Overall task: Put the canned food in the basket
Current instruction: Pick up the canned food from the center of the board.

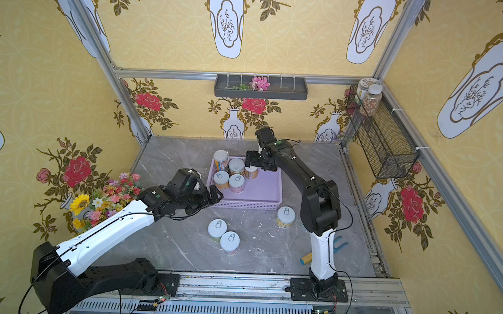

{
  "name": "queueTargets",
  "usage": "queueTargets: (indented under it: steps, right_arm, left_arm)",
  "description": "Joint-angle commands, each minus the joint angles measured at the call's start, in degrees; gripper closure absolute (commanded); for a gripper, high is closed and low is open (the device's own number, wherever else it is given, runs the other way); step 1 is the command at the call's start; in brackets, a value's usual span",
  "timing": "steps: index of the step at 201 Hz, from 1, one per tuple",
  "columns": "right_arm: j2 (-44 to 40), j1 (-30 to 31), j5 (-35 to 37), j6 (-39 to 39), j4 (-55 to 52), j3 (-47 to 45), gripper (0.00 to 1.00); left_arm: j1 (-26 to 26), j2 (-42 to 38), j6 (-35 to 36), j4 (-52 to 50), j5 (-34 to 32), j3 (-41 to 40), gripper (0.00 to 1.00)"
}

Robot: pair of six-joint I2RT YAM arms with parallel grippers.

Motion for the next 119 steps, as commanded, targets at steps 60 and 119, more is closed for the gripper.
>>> queueTargets:
  steps: [60, 119]
  right_arm:
    - [-22.7, 10.7, -1.8, 3.0, -0.5, -21.6, 0.03]
    - [-32.2, 14.8, -0.8, 12.2, 1.0, -33.6, 0.03]
  left_arm:
    - [-6.0, 8.3, -0.2, -8.4, -5.5, 3.1, 0.0]
    - [-11.2, 14.1, -6.1, -9.5, -6.2, 3.1, 0.0]
